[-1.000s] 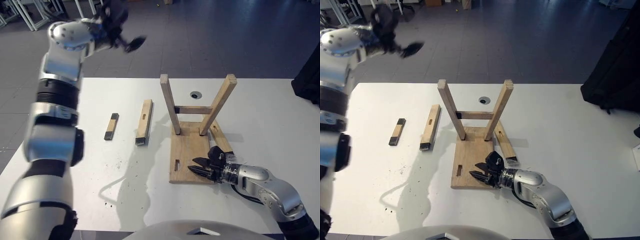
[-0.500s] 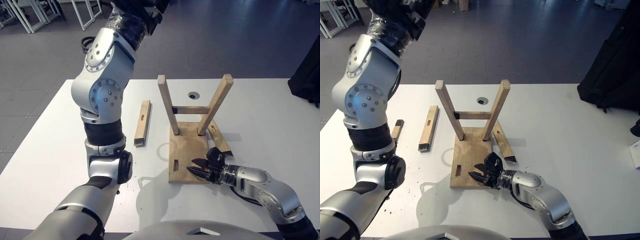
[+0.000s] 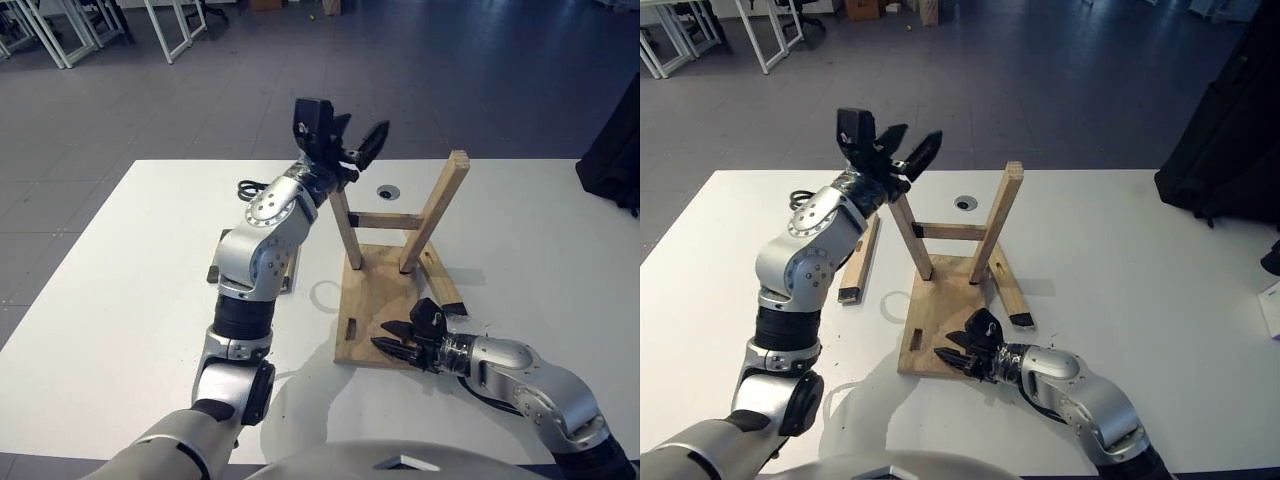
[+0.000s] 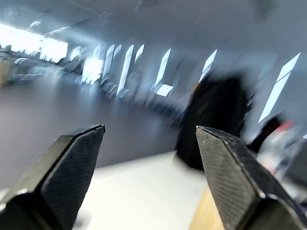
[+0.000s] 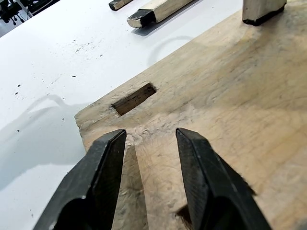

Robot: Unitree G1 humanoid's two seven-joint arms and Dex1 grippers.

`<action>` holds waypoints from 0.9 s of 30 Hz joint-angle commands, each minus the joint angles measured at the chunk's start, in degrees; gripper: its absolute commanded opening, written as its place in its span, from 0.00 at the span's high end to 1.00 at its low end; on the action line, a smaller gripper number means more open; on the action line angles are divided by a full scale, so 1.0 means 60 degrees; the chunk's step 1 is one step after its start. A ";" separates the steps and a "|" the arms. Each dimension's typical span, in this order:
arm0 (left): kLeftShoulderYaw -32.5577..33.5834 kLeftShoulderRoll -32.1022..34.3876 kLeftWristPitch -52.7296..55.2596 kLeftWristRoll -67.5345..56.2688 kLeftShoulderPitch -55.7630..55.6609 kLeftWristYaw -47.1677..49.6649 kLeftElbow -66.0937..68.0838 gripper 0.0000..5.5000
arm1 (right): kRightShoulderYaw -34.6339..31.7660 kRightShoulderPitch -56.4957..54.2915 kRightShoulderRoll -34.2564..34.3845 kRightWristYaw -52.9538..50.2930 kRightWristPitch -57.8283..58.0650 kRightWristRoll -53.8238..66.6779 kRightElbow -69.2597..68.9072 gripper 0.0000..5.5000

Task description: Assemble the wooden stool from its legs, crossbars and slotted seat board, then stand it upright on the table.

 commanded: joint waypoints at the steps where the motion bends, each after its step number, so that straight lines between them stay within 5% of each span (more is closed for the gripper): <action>1: 0.2326 0.0724 0.0060 -0.3387 -0.2596 0.1215 -0.1606 0.36 | 0.0193 0.0350 -0.0080 -0.0204 0.0440 -0.0232 0.0446 0.65; 4: 0.3117 0.1624 0.0519 -0.3257 -0.1925 0.2871 -0.2118 0.36 | 0.0100 0.0273 -0.0056 -0.0262 0.0469 -0.0195 0.0407 0.65; 7: 0.2389 0.2804 0.0469 0.0061 0.2799 0.3226 -0.1988 0.27 | -0.0122 0.0055 0.0031 -0.0419 0.0652 -0.0045 0.0090 0.65; 9: 0.1462 0.2925 -0.1481 0.2148 0.6373 0.2160 0.1423 0.25 | -0.0255 -0.0394 0.0049 -0.0465 0.0933 0.0109 -0.0341 0.65; 11: 0.1319 0.2842 -0.2708 0.2957 0.7583 0.1663 0.3206 0.25 | -0.0268 -0.0625 -0.0020 -0.0399 0.1029 0.0127 -0.0452 0.65; 20: 0.1365 0.2641 -0.4296 0.3670 0.7062 0.0728 0.3624 0.25 | -0.0186 -0.0662 0.0134 -0.0541 0.1441 0.0072 -0.0596 0.65; 27: 0.1173 0.3555 -0.4548 0.4381 0.6652 -0.0722 0.5735 0.25 | -0.0229 -0.0697 0.0086 -0.0468 0.1514 0.0080 -0.0609 0.65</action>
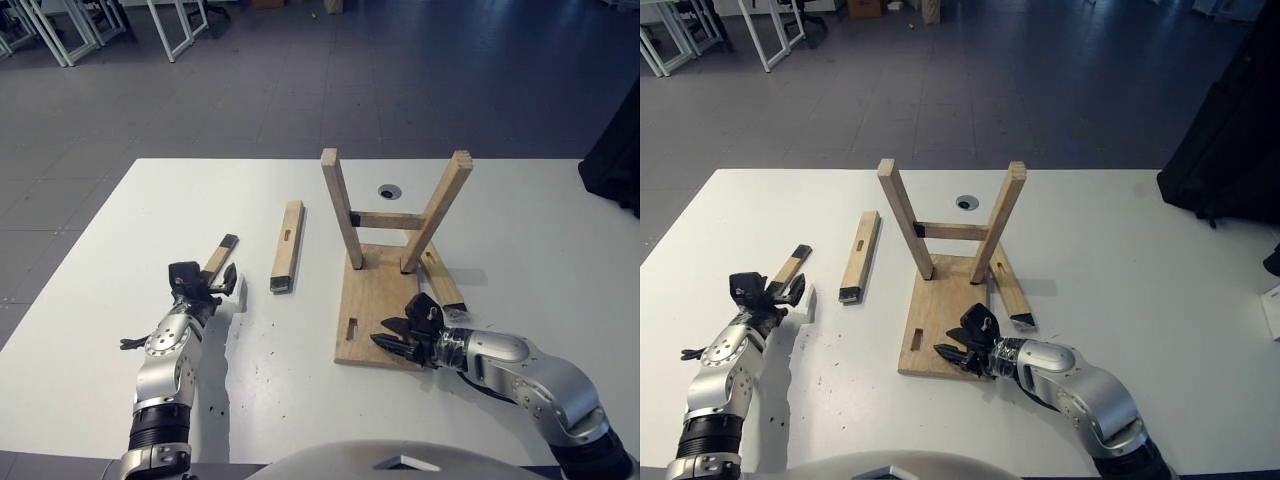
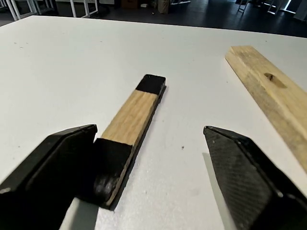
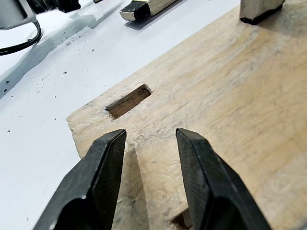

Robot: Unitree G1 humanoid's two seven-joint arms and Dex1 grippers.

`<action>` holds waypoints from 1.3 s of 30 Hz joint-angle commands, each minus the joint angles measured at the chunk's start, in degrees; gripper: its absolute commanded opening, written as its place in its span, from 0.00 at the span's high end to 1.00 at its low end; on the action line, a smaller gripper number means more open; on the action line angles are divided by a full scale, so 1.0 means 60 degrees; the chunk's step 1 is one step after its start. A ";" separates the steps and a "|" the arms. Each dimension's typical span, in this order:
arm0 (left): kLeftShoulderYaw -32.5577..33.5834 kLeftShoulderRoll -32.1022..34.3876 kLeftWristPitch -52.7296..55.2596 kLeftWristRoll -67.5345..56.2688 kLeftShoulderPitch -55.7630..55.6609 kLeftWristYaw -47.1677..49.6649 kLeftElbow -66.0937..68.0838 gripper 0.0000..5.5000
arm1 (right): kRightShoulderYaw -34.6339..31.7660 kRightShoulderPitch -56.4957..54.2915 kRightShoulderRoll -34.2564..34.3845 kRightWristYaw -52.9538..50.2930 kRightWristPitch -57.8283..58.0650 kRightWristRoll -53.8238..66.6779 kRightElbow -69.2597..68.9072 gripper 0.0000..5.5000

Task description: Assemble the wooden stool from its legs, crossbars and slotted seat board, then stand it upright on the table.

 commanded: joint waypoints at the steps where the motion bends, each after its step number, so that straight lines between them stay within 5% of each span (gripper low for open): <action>1: 0.0102 0.0799 -0.0223 0.0671 -0.0449 -0.0282 0.1695 0.25 | -0.0109 -0.0098 -0.0115 0.0048 0.0149 0.0055 -0.0081 0.65; 5: 0.0048 0.1143 -0.0601 0.0899 -0.0858 -0.0763 0.2554 0.25 | -0.0063 -0.0054 -0.0111 0.0046 0.0143 0.0016 -0.0087 0.65; 12: -0.1344 0.2219 0.0791 0.0990 -0.0656 -0.4355 0.2852 0.25 | -0.0064 -0.0084 -0.0031 -0.0021 0.0172 0.0020 -0.0084 0.65; 15: -0.1950 0.2846 0.1888 0.1327 -0.0728 -0.5063 0.3206 0.34 | -0.0089 -0.0077 0.0010 -0.0073 0.0170 0.0019 -0.0092 0.65; 33: -0.1619 0.0048 0.3784 0.0577 0.0626 -0.0943 0.2659 0.76 | -0.0207 -0.0286 0.0150 -0.0154 0.0296 0.0096 -0.0149 0.65; 36: -0.1656 -0.0233 0.3526 0.0570 0.0857 -0.0820 0.2825 0.76 | -0.0229 -0.0425 0.0193 -0.0162 0.0317 0.0109 -0.0122 0.65; 39: -0.1329 -0.0617 0.1071 0.0873 0.1006 0.0024 0.1799 0.76 | -0.0363 -0.0667 0.0247 -0.0206 0.0382 0.0137 -0.0092 0.65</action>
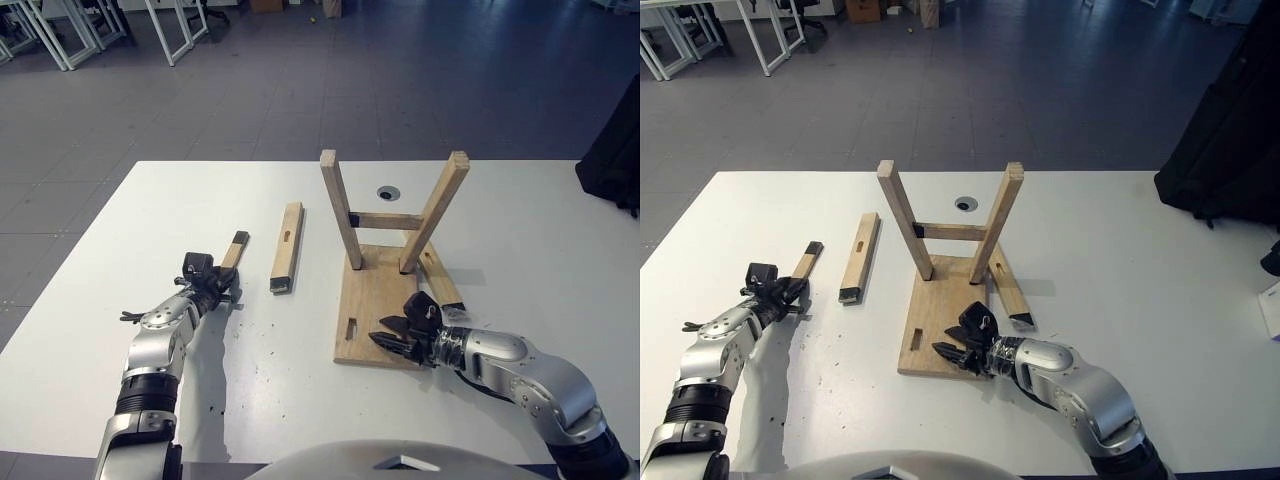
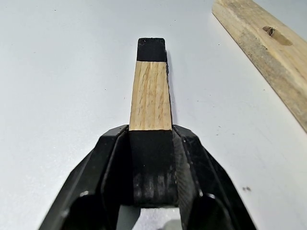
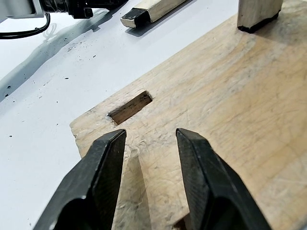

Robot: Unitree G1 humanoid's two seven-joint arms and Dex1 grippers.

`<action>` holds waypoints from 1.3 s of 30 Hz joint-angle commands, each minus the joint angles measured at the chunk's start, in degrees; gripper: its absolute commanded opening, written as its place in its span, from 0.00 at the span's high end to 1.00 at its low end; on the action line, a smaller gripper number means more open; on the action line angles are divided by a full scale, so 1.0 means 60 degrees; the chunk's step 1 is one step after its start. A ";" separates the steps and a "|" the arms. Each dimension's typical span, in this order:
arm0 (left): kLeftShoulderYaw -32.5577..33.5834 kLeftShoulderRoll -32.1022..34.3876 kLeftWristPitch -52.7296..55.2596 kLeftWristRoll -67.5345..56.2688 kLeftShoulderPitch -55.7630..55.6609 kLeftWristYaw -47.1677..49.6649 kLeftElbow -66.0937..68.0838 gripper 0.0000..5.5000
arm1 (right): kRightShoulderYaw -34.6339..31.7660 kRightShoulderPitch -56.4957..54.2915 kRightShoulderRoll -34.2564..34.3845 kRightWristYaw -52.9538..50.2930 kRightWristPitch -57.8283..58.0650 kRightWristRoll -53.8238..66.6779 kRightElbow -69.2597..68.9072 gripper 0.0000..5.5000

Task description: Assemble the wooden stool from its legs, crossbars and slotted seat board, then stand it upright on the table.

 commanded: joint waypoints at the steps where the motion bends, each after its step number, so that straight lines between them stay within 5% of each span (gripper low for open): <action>1: -0.0280 -0.1692 -0.1532 0.0774 0.2167 0.1419 -0.0318 0.76 | -0.0396 -0.0689 0.0162 -0.0163 0.0317 0.0147 -0.0028 0.65; 7: -0.0709 -0.3047 -0.4138 0.1571 0.3060 0.2670 -0.5766 0.76 | -0.1850 -0.3039 0.1372 -0.0535 0.1048 0.1120 0.0882 0.65; 10: -0.1445 -0.3352 -0.4105 0.2175 0.3712 0.2813 -0.7964 0.76 | -0.3034 -0.4336 0.2142 -0.0769 0.1962 0.2388 0.1364 0.56; 12: -0.2010 -0.3202 -0.4173 0.2789 0.3863 0.2553 -0.8821 0.76 | -0.3703 -0.4989 0.2505 -0.1103 0.2468 0.3075 0.1581 0.48; 18: -0.2868 -0.2795 -0.4388 0.3411 0.3333 0.1814 -0.8844 0.77 | -0.5809 -0.7512 0.3579 -0.2407 0.3554 0.6521 0.3002 0.48; 23: -0.3136 -0.2767 -0.4636 0.3561 0.3024 0.1602 -0.8493 0.77 | -0.5636 -0.7561 0.3630 -0.3286 0.3547 0.7889 0.3192 0.48; 39: -0.2599 -0.3109 -0.3704 0.2995 0.2787 0.1969 -0.8521 0.77 | -0.4911 -0.6682 0.2717 -0.3399 0.2508 0.7579 0.3538 0.48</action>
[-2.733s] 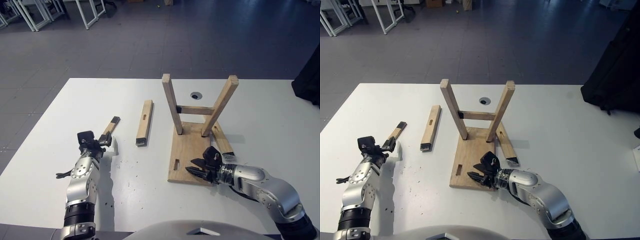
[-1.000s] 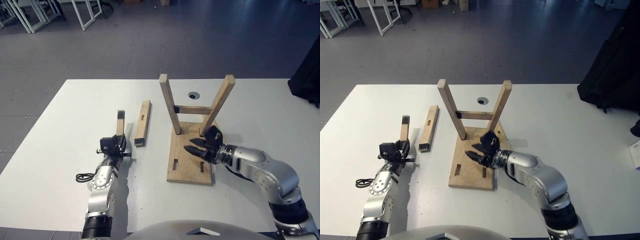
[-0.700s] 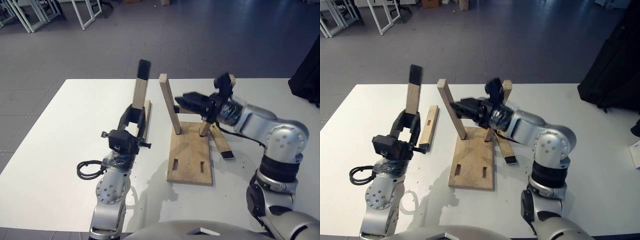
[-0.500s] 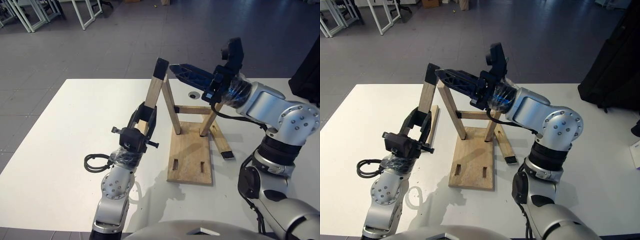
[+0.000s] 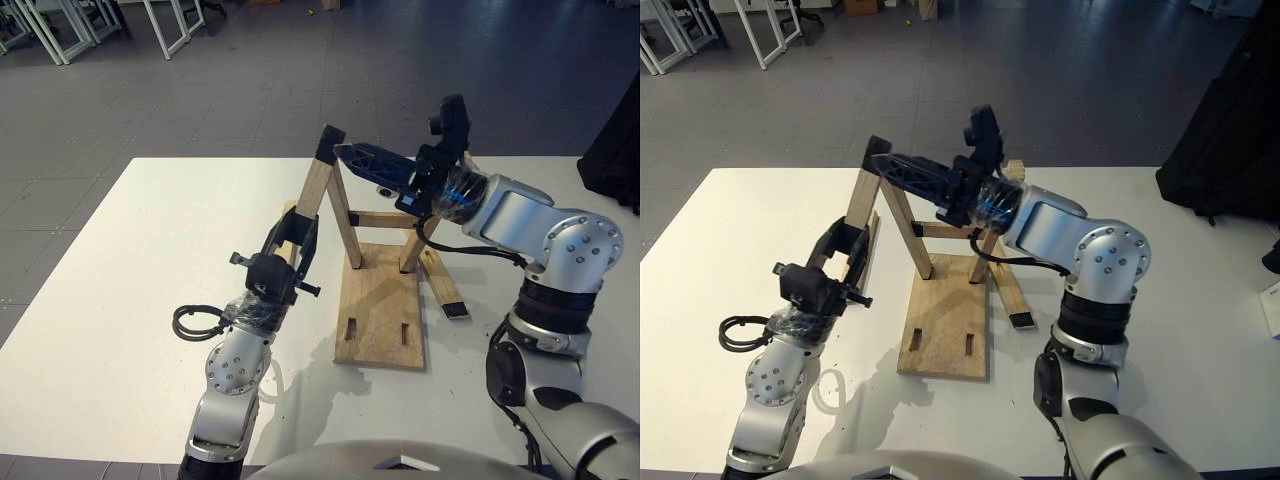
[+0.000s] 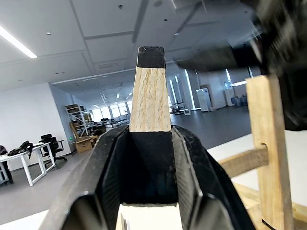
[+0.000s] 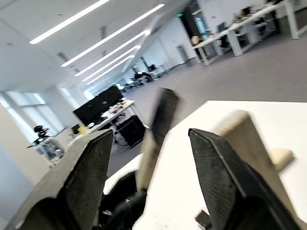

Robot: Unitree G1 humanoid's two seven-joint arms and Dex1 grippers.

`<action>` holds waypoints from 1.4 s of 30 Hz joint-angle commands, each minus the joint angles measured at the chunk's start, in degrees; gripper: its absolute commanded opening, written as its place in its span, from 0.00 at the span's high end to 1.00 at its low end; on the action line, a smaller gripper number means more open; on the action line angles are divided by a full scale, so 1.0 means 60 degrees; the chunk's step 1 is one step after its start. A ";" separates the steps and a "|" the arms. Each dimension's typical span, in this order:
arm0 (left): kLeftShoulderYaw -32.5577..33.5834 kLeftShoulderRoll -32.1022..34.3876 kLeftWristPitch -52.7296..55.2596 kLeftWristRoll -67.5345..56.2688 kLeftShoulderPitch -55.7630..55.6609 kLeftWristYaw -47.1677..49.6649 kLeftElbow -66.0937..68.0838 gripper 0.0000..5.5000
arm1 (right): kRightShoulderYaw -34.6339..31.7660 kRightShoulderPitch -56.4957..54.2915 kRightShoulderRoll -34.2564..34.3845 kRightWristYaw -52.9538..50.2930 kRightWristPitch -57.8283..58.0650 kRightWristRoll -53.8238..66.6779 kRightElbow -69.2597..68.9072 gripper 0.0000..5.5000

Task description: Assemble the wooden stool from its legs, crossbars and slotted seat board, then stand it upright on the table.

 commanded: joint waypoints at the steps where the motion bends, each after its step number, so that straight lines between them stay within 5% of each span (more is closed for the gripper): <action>1: 0.0198 -0.0168 0.0381 -0.0229 -0.0306 0.0082 -0.0049 0.77 | 0.0083 0.0054 -0.0152 -0.0075 -0.0104 0.0089 -0.0015 0.48; 19: -0.0804 0.0014 0.0395 -0.0335 -0.0337 -0.0698 0.0152 0.77 | 0.1044 -0.1106 0.0323 0.0832 -0.1134 -0.0721 0.1493 0.48; 33: -0.0621 0.0058 0.0157 -0.0341 -0.0037 -0.0642 0.0276 0.77 | 0.0202 -0.0994 0.0400 0.0241 -0.0626 0.0539 0.1722 0.92; 39: -0.0797 0.0099 0.0441 -0.0506 -0.0063 -0.0849 0.0127 0.77 | 0.0130 -0.0916 0.0544 -0.0002 -0.0708 0.0870 0.1676 0.93; 42: -0.0771 0.0043 0.1050 -0.0764 -0.0119 -0.0886 0.0060 0.63 | 0.0051 -0.0790 0.0435 -0.0116 -0.0775 0.0867 0.1662 0.93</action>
